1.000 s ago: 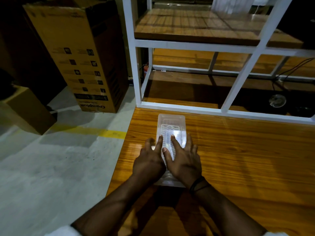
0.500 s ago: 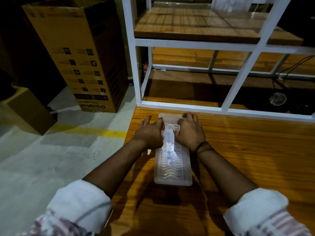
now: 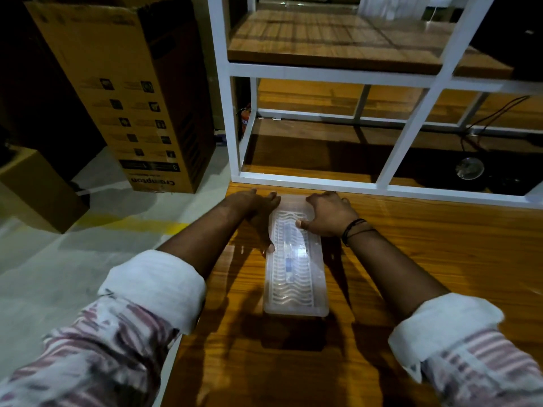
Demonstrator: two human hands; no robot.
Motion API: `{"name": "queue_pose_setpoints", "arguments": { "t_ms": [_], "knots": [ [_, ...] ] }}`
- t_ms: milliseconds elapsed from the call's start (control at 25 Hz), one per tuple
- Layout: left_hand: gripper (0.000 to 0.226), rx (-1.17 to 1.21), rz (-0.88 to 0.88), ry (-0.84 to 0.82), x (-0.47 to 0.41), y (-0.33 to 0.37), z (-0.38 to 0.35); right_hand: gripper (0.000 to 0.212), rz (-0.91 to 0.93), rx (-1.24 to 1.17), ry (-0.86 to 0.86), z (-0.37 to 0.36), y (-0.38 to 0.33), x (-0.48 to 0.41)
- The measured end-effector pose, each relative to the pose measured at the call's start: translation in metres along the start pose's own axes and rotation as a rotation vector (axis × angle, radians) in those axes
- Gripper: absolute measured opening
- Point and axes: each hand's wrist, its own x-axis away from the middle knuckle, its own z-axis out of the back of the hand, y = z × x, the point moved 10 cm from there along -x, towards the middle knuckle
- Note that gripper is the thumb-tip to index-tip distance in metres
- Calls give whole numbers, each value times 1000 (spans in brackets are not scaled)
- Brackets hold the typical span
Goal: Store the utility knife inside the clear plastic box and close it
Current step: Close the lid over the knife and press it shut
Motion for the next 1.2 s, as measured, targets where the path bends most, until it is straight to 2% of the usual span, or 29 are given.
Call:
{"name": "queue_pose_setpoints", "arguments": {
  "t_ms": [80,160,240,320,400,440,560,640,720,920,1080,1200],
  "knots": [
    [133,1,13,12,-1,-2,-2,75,-16,24,-17,-4,-3,8],
    [134,-13,30,48,0,1,-2,66,-23,52,104,-1,-8,18],
    [117,-47,26,96,12,11,1,54,-13,73,218,1,-15,32],
    [92,-98,8,179,25,22,5,49,1,18,219,-2,-17,43],
    [83,-139,-12,193,34,28,1,56,0,-70,100,-6,-12,51],
    [85,-140,-27,176,36,29,-2,66,7,-82,-15,-12,-9,54],
    [112,-198,-40,55,46,27,-11,104,70,-22,-338,-27,-5,65],
    [121,-230,-47,38,51,31,-13,117,95,6,-399,-30,-4,67],
    [123,-222,-51,61,54,34,-13,119,81,12,-388,-28,-6,65],
    [127,-98,-29,75,54,26,-16,111,0,62,-340,-19,-9,68],
    [105,-132,-11,124,63,36,-16,69,31,162,-200,-8,-20,86],
    [99,-158,-6,132,61,33,-26,69,95,141,-186,-18,-21,96]
  ]
}}
